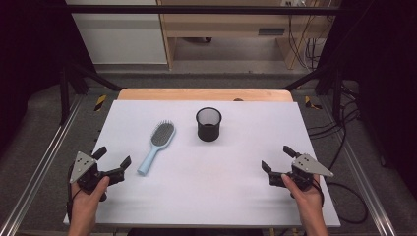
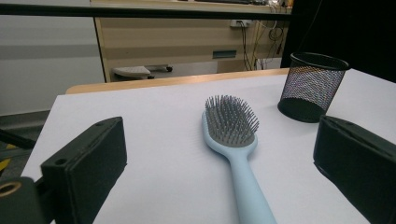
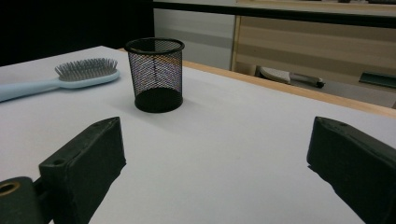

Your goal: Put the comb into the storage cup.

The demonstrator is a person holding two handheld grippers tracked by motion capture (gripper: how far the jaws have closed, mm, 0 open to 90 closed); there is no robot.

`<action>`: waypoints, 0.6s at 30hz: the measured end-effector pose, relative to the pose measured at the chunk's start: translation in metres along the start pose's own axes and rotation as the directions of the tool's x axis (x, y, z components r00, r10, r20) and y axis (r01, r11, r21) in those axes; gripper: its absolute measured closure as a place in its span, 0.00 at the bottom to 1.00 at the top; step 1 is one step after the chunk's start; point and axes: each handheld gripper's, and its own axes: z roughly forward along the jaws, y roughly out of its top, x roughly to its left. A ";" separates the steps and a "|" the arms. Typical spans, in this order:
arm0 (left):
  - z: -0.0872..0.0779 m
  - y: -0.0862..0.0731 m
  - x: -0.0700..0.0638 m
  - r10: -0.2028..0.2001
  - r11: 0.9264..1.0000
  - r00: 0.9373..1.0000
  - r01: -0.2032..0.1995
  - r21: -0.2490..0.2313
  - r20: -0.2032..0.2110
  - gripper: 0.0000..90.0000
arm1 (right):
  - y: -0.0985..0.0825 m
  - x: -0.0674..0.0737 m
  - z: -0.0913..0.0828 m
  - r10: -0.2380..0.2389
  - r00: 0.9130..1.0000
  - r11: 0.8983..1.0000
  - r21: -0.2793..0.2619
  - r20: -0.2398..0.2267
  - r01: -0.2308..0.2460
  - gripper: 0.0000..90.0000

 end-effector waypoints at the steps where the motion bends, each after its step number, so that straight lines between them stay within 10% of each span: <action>1: 0.001 0.000 -0.001 0.004 1.000 1.000 -0.004 0.010 0.000 0.03 | 0.000 0.000 0.000 0.005 1.000 1.000 0.006 0.003 -0.005 0.05; 18: 0.016 -0.003 -0.017 -0.002 0.993 1.000 0.000 0.117 0.011 0.04 | -0.003 -0.001 -0.001 0.033 0.999 0.999 0.035 0.007 -0.033 0.04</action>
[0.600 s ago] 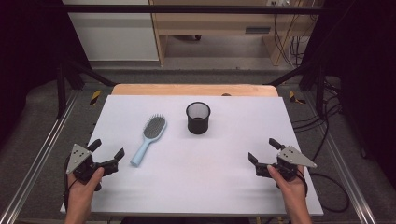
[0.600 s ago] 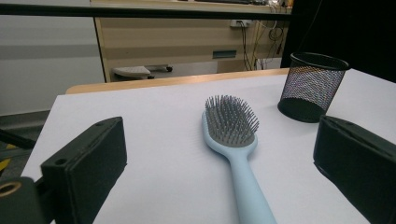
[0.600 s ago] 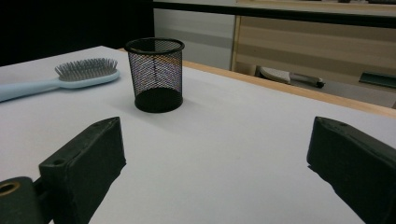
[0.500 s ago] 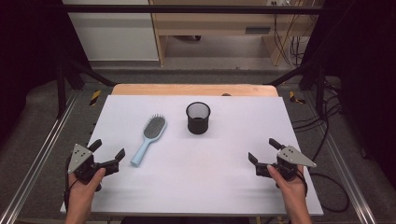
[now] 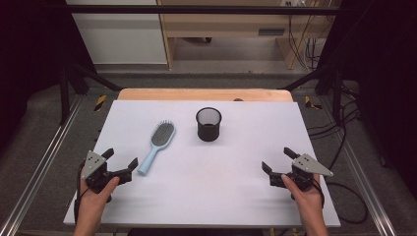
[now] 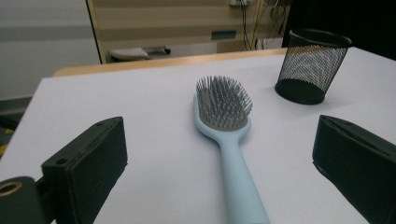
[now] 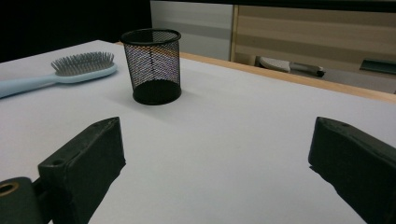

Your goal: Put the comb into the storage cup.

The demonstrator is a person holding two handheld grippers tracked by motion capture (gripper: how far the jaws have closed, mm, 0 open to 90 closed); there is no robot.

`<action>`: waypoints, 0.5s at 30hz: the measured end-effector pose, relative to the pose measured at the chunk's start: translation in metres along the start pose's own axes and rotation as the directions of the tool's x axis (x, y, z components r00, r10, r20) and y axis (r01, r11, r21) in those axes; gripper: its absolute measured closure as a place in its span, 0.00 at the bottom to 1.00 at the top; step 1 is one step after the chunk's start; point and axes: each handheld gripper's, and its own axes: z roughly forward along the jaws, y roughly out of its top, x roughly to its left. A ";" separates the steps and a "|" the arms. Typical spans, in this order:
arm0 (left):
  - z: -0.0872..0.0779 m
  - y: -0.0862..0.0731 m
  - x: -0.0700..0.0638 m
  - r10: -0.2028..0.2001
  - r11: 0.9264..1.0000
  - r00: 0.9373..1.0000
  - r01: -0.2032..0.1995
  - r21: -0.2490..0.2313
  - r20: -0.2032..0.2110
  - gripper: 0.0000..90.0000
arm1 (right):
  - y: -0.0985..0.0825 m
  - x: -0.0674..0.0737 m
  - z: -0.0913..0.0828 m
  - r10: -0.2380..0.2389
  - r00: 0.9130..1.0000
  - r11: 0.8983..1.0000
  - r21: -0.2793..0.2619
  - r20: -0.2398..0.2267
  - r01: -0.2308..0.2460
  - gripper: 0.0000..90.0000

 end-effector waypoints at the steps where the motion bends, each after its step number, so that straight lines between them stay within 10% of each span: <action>1: 0.003 0.000 -0.003 0.008 1.000 1.000 -0.008 0.025 0.004 0.04 | 0.000 0.000 0.000 0.009 1.000 1.000 0.001 0.001 -0.009 0.04; 15: 0.053 0.035 -0.017 0.069 0.973 0.997 -0.072 0.218 0.022 0.05 | 0.003 0.005 0.002 0.015 1.000 1.000 0.003 -0.015 -0.015 0.04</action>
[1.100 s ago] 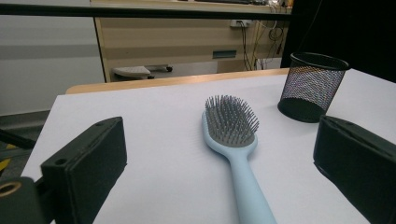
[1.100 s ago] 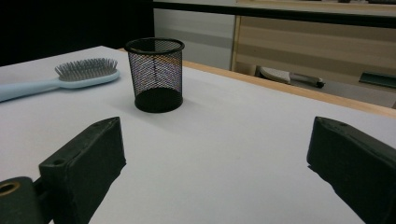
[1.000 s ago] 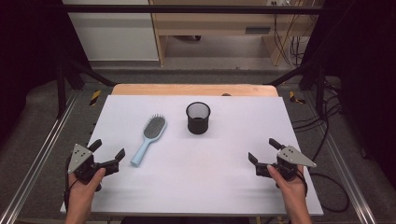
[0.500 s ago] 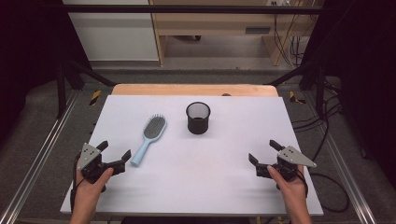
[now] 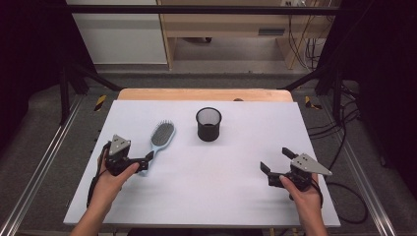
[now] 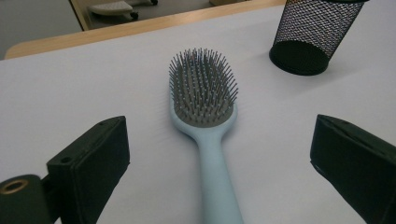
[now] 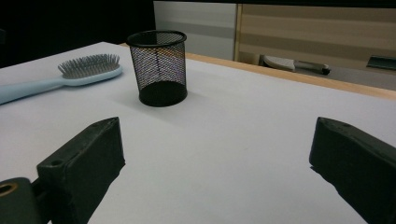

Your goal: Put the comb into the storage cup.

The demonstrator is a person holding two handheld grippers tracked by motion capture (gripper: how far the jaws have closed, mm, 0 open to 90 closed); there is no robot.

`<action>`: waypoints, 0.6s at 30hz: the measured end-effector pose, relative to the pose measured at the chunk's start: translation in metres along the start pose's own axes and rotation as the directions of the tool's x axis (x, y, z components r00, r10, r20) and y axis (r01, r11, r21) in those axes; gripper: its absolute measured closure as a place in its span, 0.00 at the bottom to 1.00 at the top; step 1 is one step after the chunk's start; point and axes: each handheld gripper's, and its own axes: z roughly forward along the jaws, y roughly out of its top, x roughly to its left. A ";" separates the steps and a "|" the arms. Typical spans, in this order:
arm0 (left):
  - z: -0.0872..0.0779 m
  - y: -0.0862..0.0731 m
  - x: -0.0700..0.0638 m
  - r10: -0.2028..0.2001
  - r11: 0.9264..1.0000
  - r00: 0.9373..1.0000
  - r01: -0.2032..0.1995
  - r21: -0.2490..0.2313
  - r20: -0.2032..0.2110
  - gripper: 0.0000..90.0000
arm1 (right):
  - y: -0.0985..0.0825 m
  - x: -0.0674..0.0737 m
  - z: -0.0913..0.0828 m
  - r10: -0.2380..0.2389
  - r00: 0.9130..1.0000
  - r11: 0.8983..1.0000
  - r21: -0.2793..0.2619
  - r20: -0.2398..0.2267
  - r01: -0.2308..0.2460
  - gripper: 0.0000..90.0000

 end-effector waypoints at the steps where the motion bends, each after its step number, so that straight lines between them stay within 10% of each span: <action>1: 0.000 0.000 0.000 0.000 1.000 1.000 0.000 0.000 0.000 0.05 | 0.000 0.000 0.000 0.000 1.000 1.000 0.000 0.000 0.000 0.04; 18: 0.052 0.014 -0.010 0.073 0.983 0.996 -0.064 0.173 -0.049 0.07 | -0.001 0.003 0.001 0.002 1.000 1.000 0.022 -0.004 -0.002 0.04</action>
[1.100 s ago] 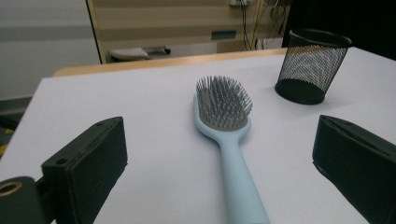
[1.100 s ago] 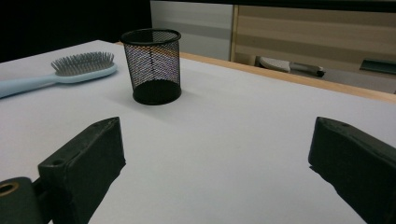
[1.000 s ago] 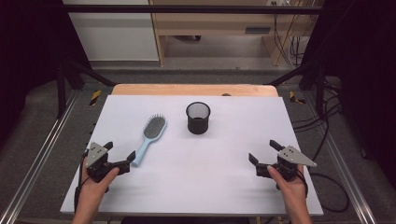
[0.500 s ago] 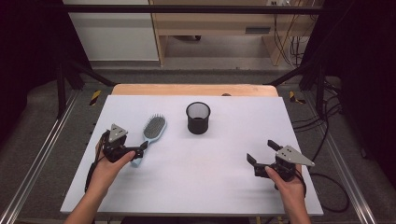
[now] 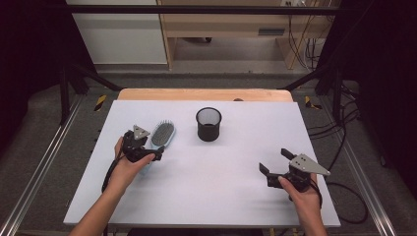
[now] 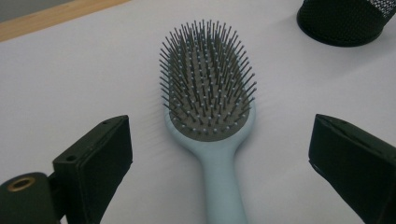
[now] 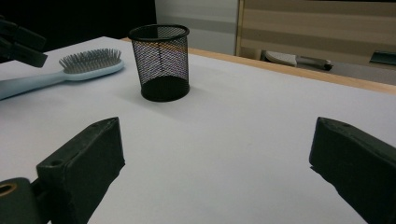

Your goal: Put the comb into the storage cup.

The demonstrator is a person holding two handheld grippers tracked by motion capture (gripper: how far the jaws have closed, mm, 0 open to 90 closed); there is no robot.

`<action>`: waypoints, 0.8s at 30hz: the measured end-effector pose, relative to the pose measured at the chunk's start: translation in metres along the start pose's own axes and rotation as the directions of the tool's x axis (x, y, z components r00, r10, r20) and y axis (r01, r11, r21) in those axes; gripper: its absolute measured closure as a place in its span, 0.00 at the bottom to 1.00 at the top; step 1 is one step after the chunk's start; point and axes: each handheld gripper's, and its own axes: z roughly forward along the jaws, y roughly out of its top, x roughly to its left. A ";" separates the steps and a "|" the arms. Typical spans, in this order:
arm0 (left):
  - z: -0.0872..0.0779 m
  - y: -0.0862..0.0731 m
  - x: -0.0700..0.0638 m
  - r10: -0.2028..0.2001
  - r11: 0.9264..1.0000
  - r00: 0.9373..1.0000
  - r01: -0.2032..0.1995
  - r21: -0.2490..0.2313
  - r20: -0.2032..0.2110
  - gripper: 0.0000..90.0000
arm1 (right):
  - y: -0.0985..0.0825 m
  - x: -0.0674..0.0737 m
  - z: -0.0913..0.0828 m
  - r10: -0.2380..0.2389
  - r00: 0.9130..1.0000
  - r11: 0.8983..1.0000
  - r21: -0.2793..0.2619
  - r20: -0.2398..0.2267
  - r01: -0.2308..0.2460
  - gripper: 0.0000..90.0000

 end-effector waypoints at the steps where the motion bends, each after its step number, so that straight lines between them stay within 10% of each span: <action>1: 0.001 0.000 -0.001 0.002 1.000 1.000 -0.002 0.008 0.000 0.07 | 0.000 0.000 0.000 -0.002 1.000 1.000 0.000 -0.002 0.002 0.04; 24: 0.014 -0.004 0.000 -0.040 0.991 0.997 0.032 0.131 0.062 0.36 | 0.000 0.000 0.001 0.013 1.000 1.000 0.013 -0.009 -0.013 0.04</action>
